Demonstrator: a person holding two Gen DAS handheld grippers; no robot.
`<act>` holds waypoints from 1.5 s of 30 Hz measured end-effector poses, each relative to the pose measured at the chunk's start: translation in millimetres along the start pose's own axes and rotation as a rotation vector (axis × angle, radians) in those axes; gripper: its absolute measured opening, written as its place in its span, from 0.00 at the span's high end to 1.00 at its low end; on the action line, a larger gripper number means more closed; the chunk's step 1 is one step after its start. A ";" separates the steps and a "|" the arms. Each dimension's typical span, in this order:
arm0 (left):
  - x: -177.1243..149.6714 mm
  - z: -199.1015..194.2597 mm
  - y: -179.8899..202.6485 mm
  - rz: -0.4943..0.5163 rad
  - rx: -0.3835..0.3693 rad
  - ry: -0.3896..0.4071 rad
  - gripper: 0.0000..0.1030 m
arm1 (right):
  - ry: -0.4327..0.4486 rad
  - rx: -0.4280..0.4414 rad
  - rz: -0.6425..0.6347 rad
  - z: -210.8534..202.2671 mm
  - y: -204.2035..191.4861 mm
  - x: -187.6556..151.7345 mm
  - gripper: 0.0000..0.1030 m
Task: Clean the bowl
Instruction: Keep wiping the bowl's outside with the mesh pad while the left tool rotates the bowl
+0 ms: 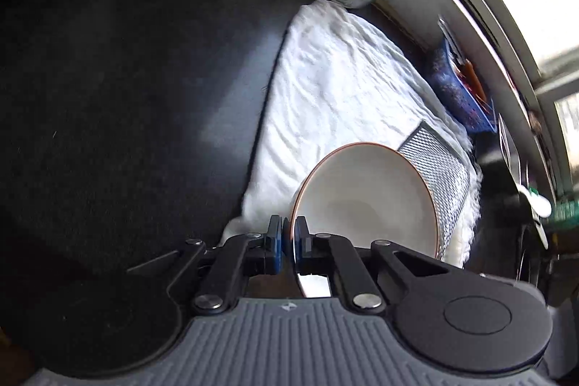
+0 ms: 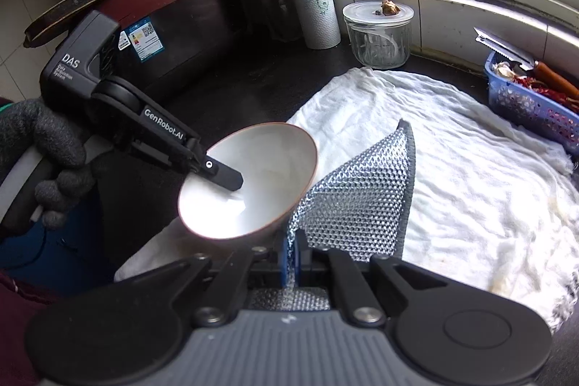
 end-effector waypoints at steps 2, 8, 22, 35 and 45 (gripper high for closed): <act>-9.6 1.3 -0.3 -0.015 0.003 -0.013 0.90 | -0.007 0.016 -0.007 4.6 -11.8 -1.7 0.96; -10.9 0.1 25.2 0.289 0.047 -0.014 0.82 | -0.017 0.028 -0.003 10.8 -16.8 -5.0 0.96; 21.0 4.1 29.5 0.406 -0.024 -0.041 0.94 | -0.037 -0.068 -0.048 0.0 14.2 7.5 0.96; -8.0 -1.4 -1.2 -0.002 -0.042 -0.062 0.90 | -0.032 -0.006 -0.050 6.8 -19.8 -7.5 0.95; 22.1 -4.0 29.6 0.375 0.024 -0.008 0.84 | -0.040 -0.068 -0.069 -2.6 4.4 -4.6 0.96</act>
Point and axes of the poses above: each gripper's, at about its wrist camera, not at the fingertips, and z roughly the way its jaws point, y to its right, x to its top, the point moved 5 cm from there along z, roughly the way its jaws point, and after that the axes turned 11 degrees about -z, right-handed, at the moved point
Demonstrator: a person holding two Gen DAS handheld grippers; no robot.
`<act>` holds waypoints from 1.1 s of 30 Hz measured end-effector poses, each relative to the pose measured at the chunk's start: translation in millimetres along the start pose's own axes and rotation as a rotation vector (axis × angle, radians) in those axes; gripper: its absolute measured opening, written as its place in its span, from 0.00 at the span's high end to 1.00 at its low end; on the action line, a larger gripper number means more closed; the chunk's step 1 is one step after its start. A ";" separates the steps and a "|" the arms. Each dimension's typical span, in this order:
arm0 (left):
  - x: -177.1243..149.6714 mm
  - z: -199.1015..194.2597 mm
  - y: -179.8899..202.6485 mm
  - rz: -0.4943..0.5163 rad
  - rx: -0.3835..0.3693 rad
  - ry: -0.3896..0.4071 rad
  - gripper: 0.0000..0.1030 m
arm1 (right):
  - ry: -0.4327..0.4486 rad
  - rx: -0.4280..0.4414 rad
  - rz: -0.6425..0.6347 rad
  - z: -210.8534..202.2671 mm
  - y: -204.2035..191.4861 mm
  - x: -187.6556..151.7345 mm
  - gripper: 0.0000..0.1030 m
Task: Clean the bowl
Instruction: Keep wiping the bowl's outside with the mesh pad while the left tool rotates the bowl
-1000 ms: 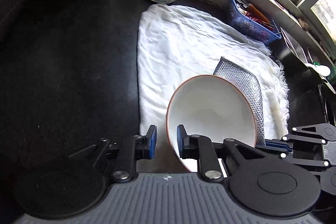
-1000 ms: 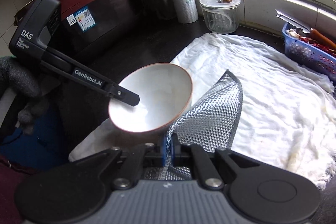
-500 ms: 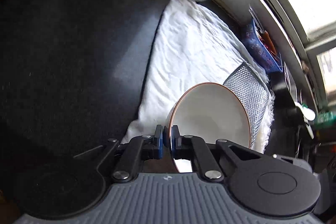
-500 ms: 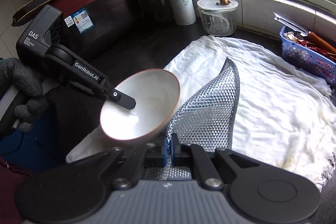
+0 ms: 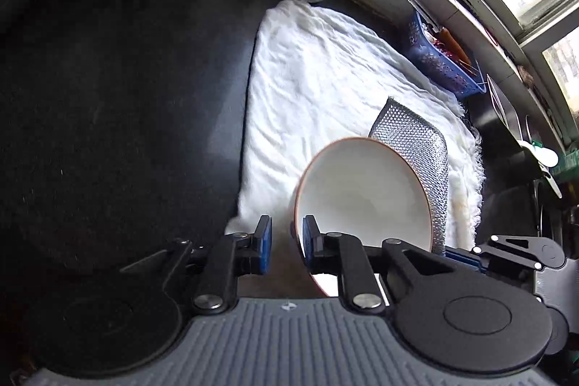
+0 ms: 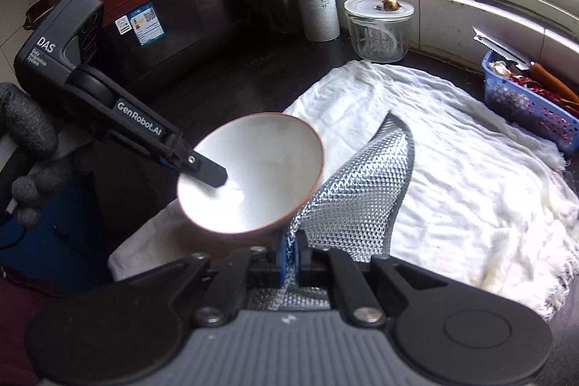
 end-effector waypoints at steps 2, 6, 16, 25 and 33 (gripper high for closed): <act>5.1 5.1 4.0 0.068 -0.002 -0.013 0.84 | -0.006 -0.007 -0.015 0.1 4.6 2.2 0.96; 4.3 4.0 2.3 0.042 -0.044 -0.020 0.91 | -0.014 0.004 -0.041 3.1 1.9 5.4 0.96; -32.6 0.6 -20.1 -0.358 -0.097 -0.042 0.90 | 0.016 0.056 0.026 6.2 -25.9 -3.7 0.95; -32.0 -7.3 2.4 -0.160 -0.071 -0.022 0.81 | 0.016 0.084 0.006 14.5 -46.4 1.6 0.95; 7.2 -1.0 5.6 0.099 0.007 0.031 0.80 | 0.001 -0.001 0.014 0.0 -6.7 0.6 0.95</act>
Point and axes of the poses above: each gripper's, at about its wrist camera, not at the fingertips, and z roughly the way its jaws point, y to its right, x to its top, the point moved 5 cm from there along z, roughly the way its jaws point, and after that the axes turned 11 degrees about -z, right-handed, at the moved point
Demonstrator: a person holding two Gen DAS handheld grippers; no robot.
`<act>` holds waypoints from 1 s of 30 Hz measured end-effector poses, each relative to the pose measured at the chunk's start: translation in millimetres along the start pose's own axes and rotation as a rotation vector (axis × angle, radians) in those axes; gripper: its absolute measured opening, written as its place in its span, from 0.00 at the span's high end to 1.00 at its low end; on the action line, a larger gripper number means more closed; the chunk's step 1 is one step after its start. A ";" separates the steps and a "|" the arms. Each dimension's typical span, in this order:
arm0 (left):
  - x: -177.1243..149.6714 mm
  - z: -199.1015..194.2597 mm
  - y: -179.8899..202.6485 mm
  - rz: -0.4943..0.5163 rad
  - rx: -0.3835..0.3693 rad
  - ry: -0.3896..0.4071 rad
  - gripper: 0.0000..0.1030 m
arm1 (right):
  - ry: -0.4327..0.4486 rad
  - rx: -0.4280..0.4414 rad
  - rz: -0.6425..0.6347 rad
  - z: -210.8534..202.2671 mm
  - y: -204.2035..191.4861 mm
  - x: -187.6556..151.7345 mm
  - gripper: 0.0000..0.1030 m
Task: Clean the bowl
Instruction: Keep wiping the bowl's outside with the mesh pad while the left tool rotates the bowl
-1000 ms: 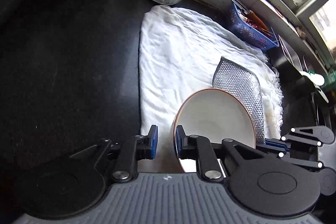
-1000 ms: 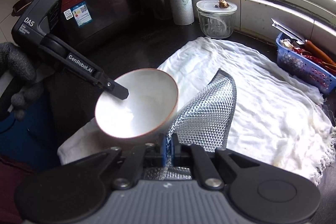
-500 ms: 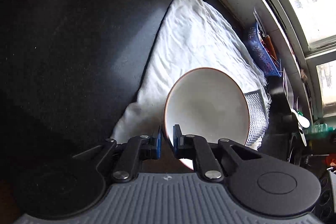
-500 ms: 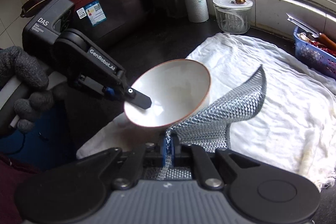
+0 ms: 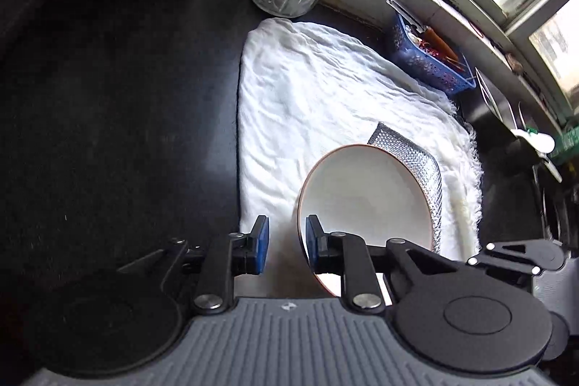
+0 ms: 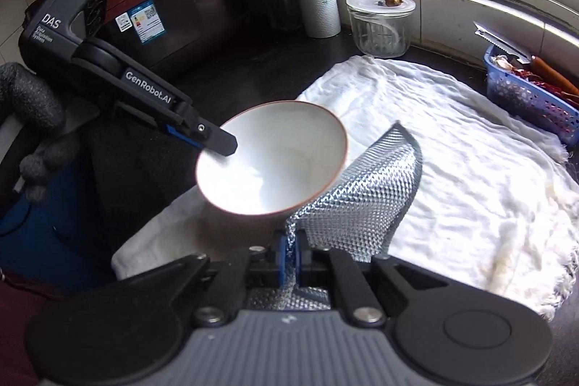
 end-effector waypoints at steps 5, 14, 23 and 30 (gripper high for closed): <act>-6.5 -1.1 -0.9 -0.053 -0.038 -0.018 0.92 | -0.006 -0.011 -0.021 3.3 4.4 7.2 0.95; -40.1 -9.4 -7.4 -0.322 0.000 0.001 0.91 | -0.018 0.045 -0.014 13.7 -26.6 0.1 0.94; -35.5 -9.1 3.6 -0.252 -0.020 -0.054 0.85 | -0.010 0.091 -0.025 19.6 -42.2 4.7 0.95; -3.3 4.9 -7.4 -0.070 0.037 -0.045 0.82 | -0.012 0.013 0.009 7.3 -8.5 -0.7 0.94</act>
Point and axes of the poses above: each gripper's, at about its wrist camera, not at the fingertips, and z roughly the way its jaws point, y to its right, x to its top, the point moved 5 cm from there along z, roughly the way its jaws point, and after that the axes turned 11 degrees about -z, right-handed, at the moved point
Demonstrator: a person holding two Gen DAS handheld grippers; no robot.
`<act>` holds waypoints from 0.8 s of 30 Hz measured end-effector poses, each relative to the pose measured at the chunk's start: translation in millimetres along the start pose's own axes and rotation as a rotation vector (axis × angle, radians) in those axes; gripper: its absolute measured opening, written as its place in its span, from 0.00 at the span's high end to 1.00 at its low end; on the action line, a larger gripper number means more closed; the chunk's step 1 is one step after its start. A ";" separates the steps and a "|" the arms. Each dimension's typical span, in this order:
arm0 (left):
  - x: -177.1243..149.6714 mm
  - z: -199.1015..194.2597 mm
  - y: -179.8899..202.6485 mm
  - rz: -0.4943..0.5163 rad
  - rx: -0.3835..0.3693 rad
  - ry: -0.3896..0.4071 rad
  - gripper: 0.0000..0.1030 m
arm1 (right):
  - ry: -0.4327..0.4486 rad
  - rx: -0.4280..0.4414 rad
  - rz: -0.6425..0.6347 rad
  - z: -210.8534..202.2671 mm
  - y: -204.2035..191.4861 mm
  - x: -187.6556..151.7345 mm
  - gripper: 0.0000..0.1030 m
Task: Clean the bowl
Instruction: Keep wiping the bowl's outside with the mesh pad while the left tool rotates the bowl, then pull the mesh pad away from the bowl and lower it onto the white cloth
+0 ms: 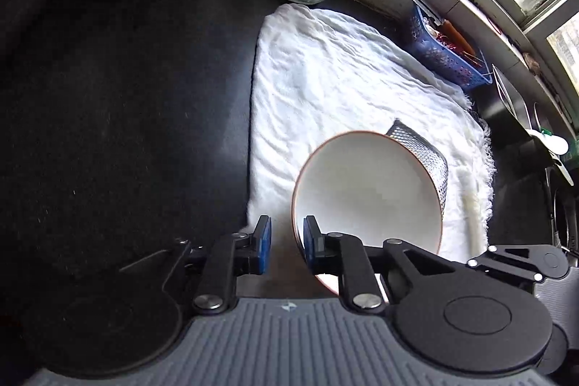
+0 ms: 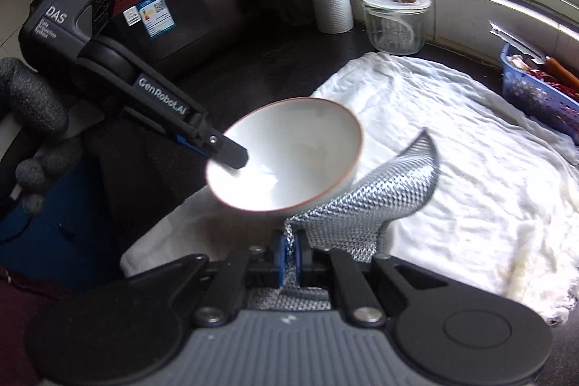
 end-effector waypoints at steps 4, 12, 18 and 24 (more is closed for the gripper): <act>3.3 5.6 0.2 0.025 -0.046 -0.013 0.94 | 0.001 -0.030 -0.007 -1.2 10.7 5.1 0.94; -22.5 1.5 -21.3 -0.313 -0.087 -0.037 0.94 | -0.002 0.009 0.020 6.1 -4.3 0.9 0.94; -36.7 -1.2 -5.6 -0.312 -0.103 -0.045 0.84 | 0.006 0.067 0.008 20.2 -36.4 1.0 0.93; -36.3 -7.0 5.5 -0.185 -0.074 -0.021 0.81 | 0.011 0.040 0.009 6.8 -26.7 -2.2 0.94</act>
Point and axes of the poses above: each gripper's, at about its wrist camera, not at the fingertips, and z roughly the way its jaws point, y to its right, x to its top, the point moved 5 cm from there along z, roughly the way its jaws point, and after that the axes turned 11 degrees about -z, right-handed, at the moved point
